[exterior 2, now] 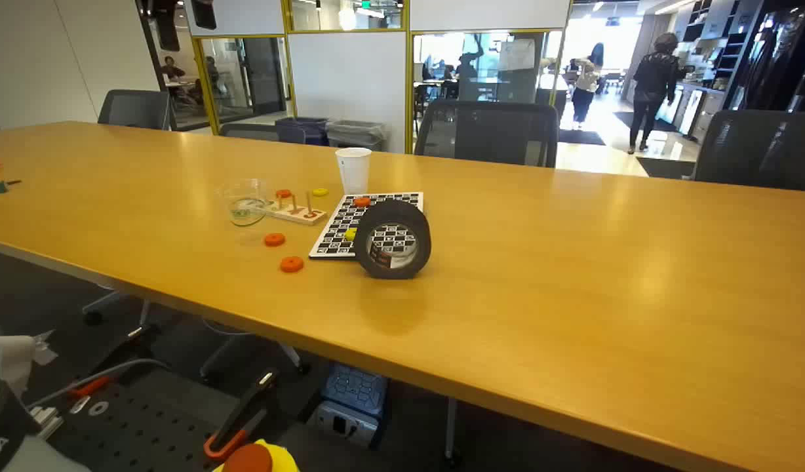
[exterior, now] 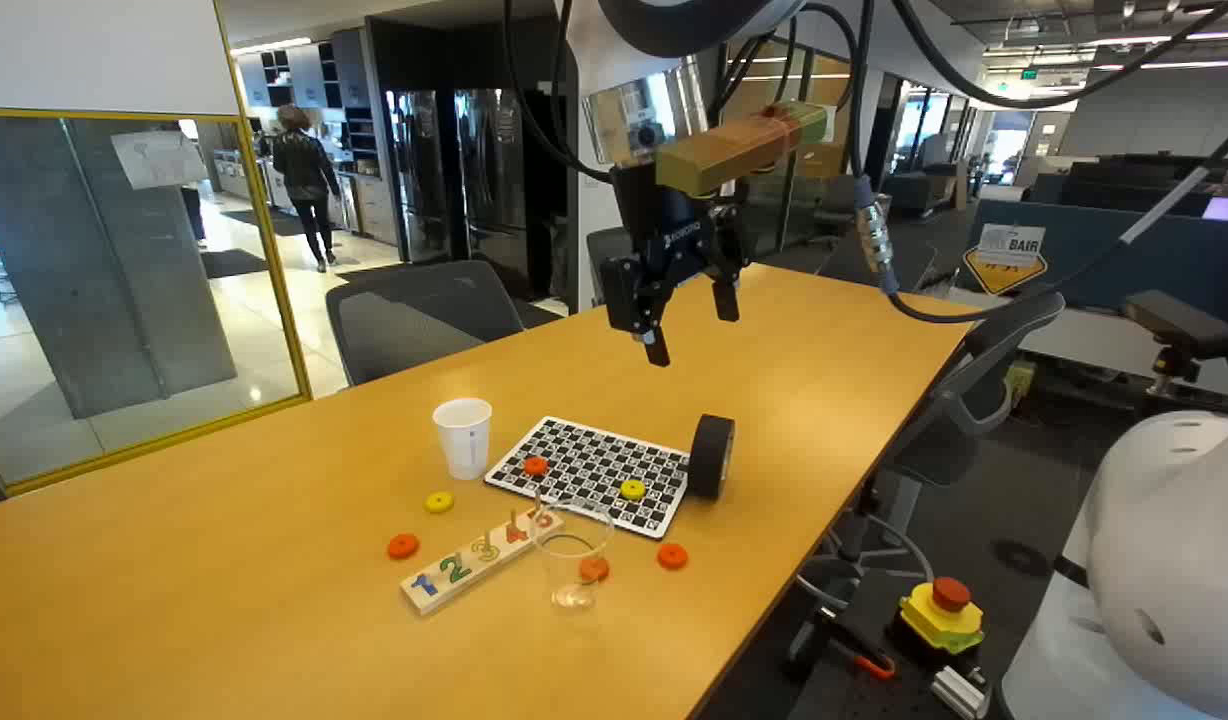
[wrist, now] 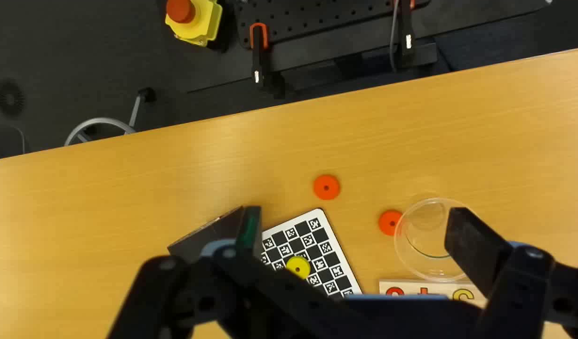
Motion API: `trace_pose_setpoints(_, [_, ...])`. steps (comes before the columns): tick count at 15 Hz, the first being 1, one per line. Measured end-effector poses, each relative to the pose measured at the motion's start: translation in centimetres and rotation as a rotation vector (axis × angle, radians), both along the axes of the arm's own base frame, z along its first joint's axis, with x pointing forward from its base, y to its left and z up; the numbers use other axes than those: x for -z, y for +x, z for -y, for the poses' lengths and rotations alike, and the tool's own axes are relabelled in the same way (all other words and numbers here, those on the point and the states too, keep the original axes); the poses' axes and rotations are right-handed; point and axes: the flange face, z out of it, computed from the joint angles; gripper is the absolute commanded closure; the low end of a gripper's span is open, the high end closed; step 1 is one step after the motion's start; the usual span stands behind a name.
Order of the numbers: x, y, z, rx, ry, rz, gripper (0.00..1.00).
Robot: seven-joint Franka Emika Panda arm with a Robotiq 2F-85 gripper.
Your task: Put the orange circle into the transparent cup and put the yellow circle into the white cup.
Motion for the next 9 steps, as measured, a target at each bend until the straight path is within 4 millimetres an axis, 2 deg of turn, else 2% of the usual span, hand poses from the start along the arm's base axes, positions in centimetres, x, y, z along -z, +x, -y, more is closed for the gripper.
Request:
trace_pose_setpoints(6, [-0.5, 0.0, -0.06, -0.001, 0.002, 0.012, 0.0])
trace_pose_setpoints(9, [0.33, -0.03, 0.04, -0.003, 0.004, -0.002, 0.0])
